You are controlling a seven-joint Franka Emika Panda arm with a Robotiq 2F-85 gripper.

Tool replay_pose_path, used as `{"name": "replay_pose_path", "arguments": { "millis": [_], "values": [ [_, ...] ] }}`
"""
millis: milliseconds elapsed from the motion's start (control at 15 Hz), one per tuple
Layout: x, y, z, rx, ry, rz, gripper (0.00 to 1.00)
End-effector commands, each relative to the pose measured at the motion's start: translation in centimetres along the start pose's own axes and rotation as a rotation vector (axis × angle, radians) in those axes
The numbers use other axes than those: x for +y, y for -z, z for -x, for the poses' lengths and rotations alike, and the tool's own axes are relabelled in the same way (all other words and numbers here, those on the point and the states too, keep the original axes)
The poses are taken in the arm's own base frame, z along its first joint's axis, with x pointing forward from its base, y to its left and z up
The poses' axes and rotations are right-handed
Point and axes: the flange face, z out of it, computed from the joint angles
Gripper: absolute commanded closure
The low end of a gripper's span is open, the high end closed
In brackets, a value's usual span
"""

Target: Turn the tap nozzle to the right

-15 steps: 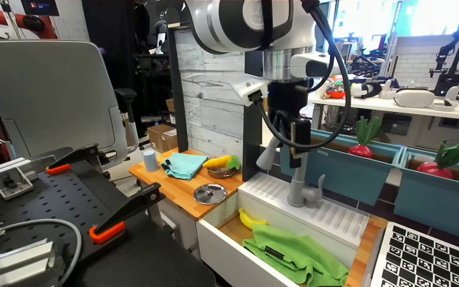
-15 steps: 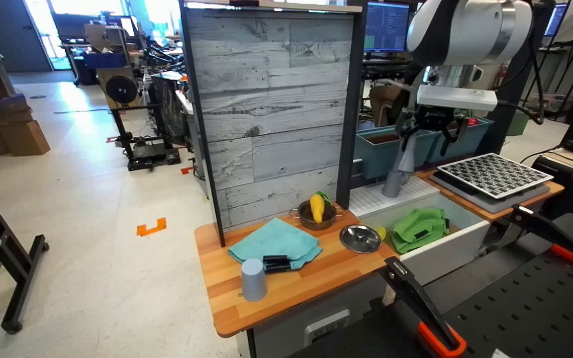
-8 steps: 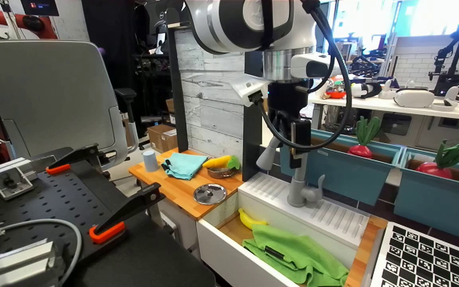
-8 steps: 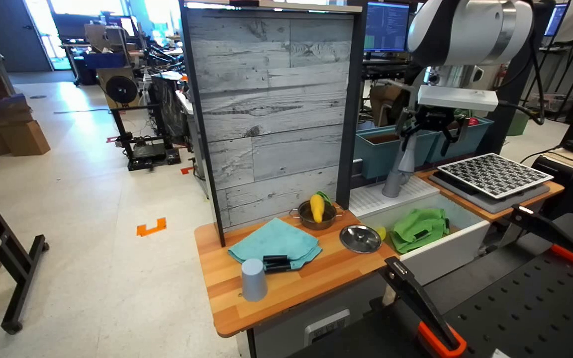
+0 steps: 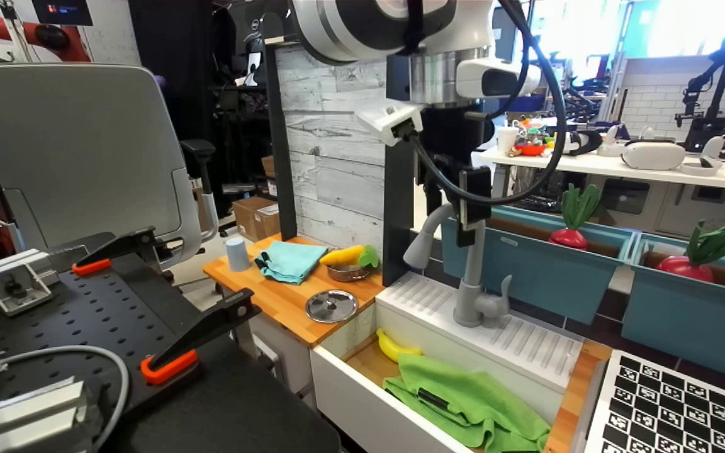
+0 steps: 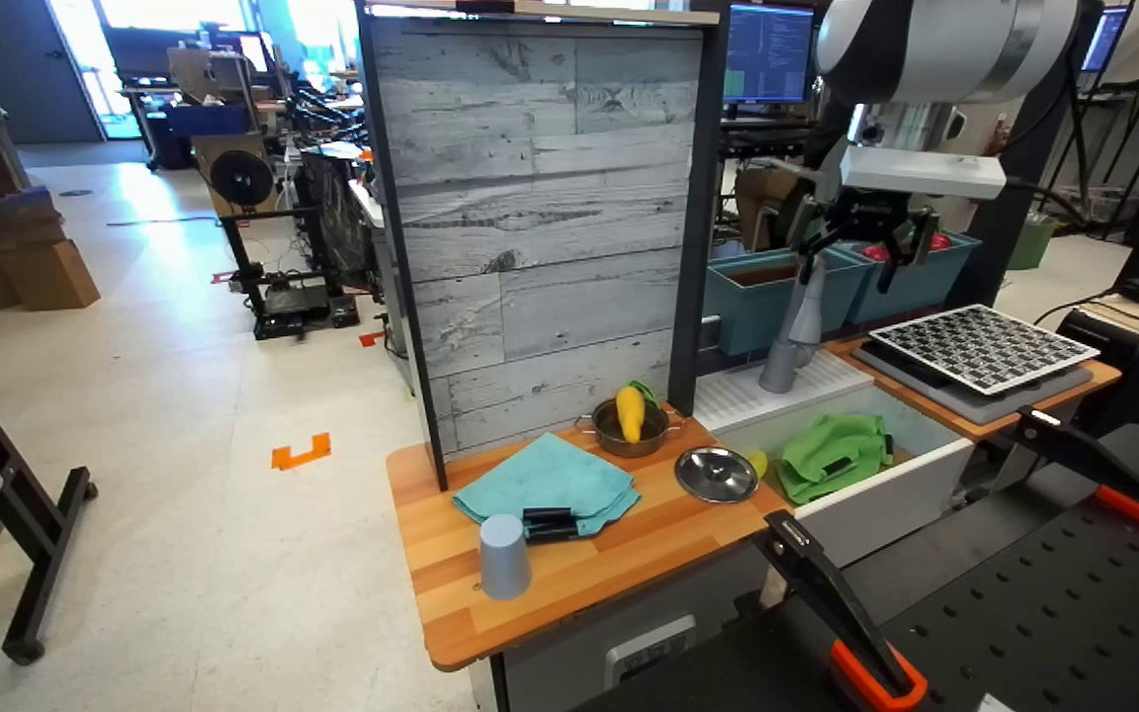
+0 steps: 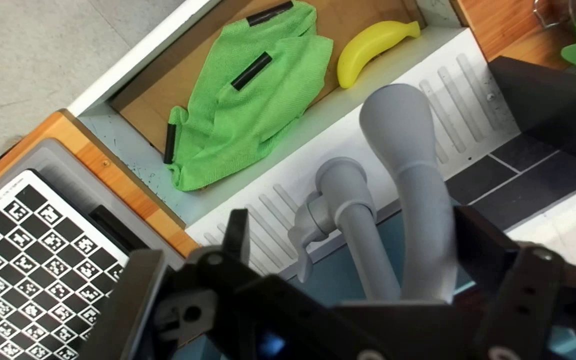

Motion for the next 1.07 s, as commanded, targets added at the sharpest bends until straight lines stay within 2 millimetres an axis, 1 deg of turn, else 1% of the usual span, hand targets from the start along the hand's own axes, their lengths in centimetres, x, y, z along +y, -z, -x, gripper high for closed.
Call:
{"name": "replay_pose_path", "arguments": {
  "millis": [0, 200, 333, 467, 533, 600, 667, 1000],
  "values": [
    [0.7, 4.9, 2.0, 0.027, 0.056, -0.027, 0.00],
    [0.8, 8.4, 3.7, 0.058, 0.103, -0.040, 0.00],
    [0.8, 10.6, 5.5, 0.083, 0.134, -0.048, 0.00],
    [0.5, 12.3, 7.4, 0.099, 0.172, -0.056, 0.00],
    [0.5, 10.4, 4.7, 0.066, 0.124, -0.050, 0.00],
    [0.4, 11.0, 5.2, 0.067, 0.128, -0.054, 0.00],
    [0.4, 11.2, 5.3, 0.068, 0.128, -0.056, 0.00],
    [0.6, 10.2, 5.2, 0.055, 0.125, -0.048, 0.00]
  ]
}}
